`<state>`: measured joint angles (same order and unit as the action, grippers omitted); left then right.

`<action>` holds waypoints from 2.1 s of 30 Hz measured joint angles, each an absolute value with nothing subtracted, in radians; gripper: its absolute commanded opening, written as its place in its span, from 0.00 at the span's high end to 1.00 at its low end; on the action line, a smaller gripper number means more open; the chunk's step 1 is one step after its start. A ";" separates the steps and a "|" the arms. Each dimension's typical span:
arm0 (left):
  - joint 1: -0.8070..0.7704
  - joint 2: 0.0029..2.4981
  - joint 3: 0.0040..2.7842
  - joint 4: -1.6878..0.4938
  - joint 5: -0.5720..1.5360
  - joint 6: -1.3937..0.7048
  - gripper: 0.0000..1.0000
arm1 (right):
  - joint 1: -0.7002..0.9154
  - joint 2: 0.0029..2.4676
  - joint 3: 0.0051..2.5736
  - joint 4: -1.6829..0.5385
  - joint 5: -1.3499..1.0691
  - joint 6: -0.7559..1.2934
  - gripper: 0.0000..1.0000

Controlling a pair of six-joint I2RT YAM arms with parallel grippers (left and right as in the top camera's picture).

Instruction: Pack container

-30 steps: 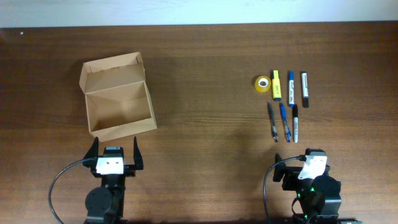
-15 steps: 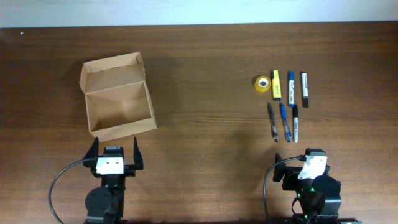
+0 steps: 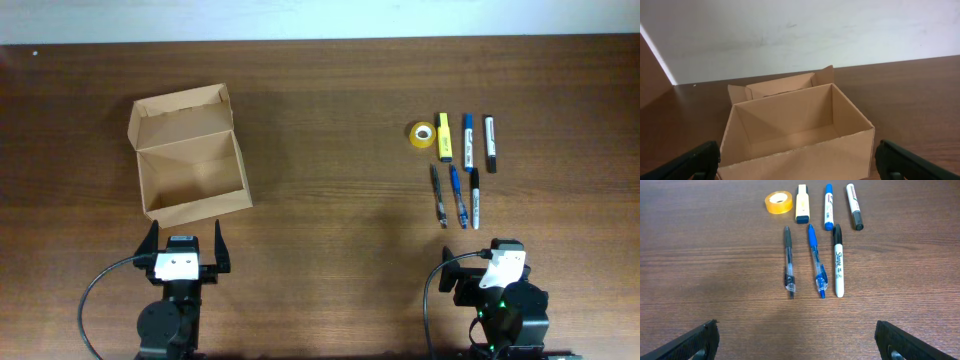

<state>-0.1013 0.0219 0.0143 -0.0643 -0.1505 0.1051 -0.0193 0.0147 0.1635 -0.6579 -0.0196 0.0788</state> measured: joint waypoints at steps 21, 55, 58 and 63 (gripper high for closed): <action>-0.101 0.022 0.014 -0.064 -0.150 0.105 0.00 | -0.019 0.015 0.163 -0.658 -0.020 0.079 0.01; -0.101 0.022 0.014 -0.064 -0.150 0.105 0.00 | -0.019 0.015 0.164 -0.657 0.072 0.079 0.01; -0.101 0.022 0.014 -0.064 -0.150 0.105 0.00 | -0.019 0.015 0.164 -0.657 0.072 0.079 0.01; -0.101 0.022 0.014 -0.064 -0.150 0.105 0.00 | -0.019 0.015 0.164 -0.657 0.071 0.078 0.01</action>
